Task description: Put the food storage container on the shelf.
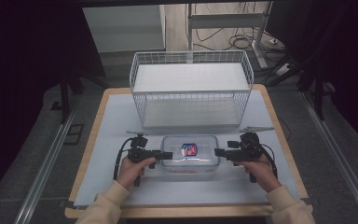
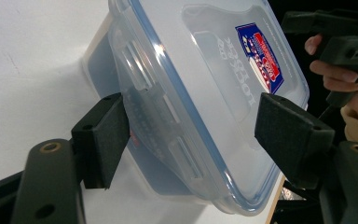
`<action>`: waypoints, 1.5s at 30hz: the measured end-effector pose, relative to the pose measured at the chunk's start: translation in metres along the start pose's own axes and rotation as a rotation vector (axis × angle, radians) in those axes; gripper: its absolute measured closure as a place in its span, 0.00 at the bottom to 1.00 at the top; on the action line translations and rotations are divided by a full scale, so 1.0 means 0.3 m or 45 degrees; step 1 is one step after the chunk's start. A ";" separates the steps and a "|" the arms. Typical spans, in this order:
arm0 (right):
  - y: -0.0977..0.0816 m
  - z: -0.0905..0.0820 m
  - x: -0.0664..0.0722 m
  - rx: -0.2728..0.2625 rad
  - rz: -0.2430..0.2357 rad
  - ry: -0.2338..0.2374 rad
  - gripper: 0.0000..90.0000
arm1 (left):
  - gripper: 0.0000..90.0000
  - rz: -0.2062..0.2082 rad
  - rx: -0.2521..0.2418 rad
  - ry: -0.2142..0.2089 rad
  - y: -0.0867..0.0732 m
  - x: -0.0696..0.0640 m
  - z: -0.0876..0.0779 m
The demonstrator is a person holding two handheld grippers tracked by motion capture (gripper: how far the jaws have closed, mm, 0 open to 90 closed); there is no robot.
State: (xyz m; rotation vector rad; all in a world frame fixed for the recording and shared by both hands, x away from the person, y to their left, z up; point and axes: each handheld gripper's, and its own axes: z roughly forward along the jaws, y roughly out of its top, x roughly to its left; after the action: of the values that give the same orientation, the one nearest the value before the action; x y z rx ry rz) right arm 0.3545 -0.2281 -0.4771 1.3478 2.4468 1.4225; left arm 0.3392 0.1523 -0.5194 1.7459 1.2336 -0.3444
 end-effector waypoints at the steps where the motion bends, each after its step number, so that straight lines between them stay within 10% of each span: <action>1: 0.000 0.008 -0.001 0.011 0.007 0.009 0.18 | 0.30 0.000 -0.001 -0.001 0.000 0.001 0.000; 18: -0.015 0.122 -0.049 0.152 0.208 0.232 0.19 | 0.30 -0.001 -0.006 0.002 -0.001 0.000 0.001; 45: -0.027 0.043 -0.036 0.038 0.206 0.231 0.51 | 0.41 0.078 -0.083 0.029 -0.042 -0.044 -0.034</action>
State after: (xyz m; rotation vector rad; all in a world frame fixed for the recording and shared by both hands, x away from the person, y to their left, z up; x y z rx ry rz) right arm 0.3610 -0.2282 -0.4947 1.5180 2.5272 1.6171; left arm 0.3198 0.1535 -0.5119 1.7322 1.1919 -0.2461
